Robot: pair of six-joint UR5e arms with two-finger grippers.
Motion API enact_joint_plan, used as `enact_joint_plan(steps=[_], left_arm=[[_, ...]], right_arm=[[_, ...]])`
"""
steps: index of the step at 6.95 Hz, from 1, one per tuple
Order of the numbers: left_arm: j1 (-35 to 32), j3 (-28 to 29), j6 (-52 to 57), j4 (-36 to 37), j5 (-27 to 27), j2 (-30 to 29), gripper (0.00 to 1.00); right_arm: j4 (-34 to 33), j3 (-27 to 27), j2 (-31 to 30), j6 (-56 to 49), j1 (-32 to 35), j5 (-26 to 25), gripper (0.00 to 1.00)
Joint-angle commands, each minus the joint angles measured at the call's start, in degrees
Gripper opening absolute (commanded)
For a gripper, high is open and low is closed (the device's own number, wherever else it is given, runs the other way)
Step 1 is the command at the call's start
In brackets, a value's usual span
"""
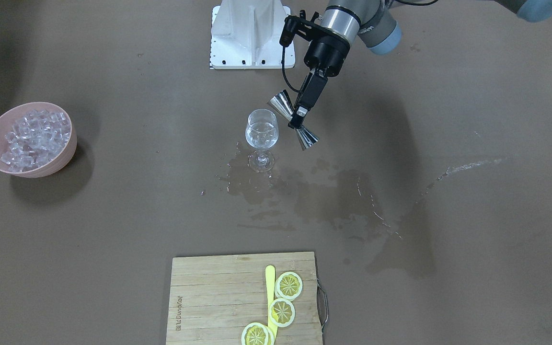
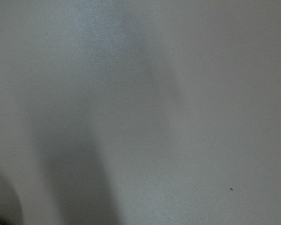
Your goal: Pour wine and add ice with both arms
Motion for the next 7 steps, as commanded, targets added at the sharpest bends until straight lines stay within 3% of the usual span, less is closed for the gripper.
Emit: enact_joint_plan(steps=[1,2,3,4,7], left_arm=[[0.0,-1.0,-3.4,2.3,-0.9,0.3,0.0],[0.0,-1.2,-5.3,2.9,-1.2,0.2,0.0],[-0.2,-1.2,-13.3,3.6,-5.4,0.8,0.0],[-2.2,-1.2,-22.8,7.0,-12.8,0.8,0.0],[-11.9,-5.5,-34.9,20.0,-29.7,0.8,0.0]], right_arm=[[-0.1,2.2,-1.1,0.1,0.0,0.1,1.0],[-3.4,7.5,-2.7,0.1,-0.2,0.5,1.0],[-10.0,13.5,-2.8,0.1,-1.0,0.5,1.0],[-11.2,15.1,-2.8,0.6,-2.1,0.6,1.0],[-10.5,21.5,-2.2,12.6,-11.5,0.6,1.0]])
